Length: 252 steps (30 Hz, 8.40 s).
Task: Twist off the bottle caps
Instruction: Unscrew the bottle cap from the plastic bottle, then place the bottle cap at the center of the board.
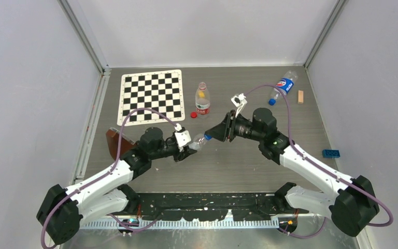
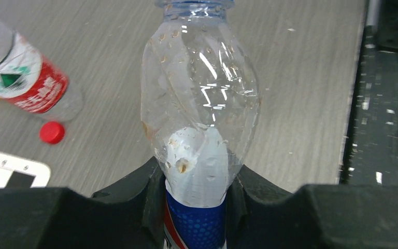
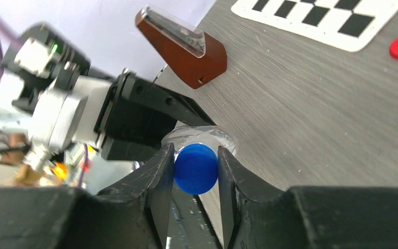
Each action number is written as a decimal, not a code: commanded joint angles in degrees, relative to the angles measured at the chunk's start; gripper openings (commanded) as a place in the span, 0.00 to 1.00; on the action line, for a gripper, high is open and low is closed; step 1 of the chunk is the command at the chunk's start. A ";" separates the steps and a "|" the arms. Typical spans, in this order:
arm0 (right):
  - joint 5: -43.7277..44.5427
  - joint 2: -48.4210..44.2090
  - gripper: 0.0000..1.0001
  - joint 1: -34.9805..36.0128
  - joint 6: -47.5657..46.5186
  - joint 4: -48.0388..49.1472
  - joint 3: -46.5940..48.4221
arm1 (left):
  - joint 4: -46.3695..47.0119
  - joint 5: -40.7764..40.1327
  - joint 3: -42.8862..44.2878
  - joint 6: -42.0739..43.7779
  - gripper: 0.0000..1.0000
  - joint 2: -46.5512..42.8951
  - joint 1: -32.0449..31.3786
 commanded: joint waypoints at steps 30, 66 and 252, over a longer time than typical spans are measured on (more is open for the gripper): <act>6.89 -14.92 0.77 0.79 -11.46 2.73 -2.80 | -3.58 12.55 1.74 -2.65 0.08 -3.36 7.61; -1.73 3.71 0.60 1.40 14.79 -3.69 8.33 | 5.47 -2.52 -3.36 1.58 0.07 -7.87 1.03; 23.15 -2.44 0.08 2.72 -18.55 -16.75 10.76 | -5.30 -2.27 0.16 -4.26 0.09 -13.10 6.95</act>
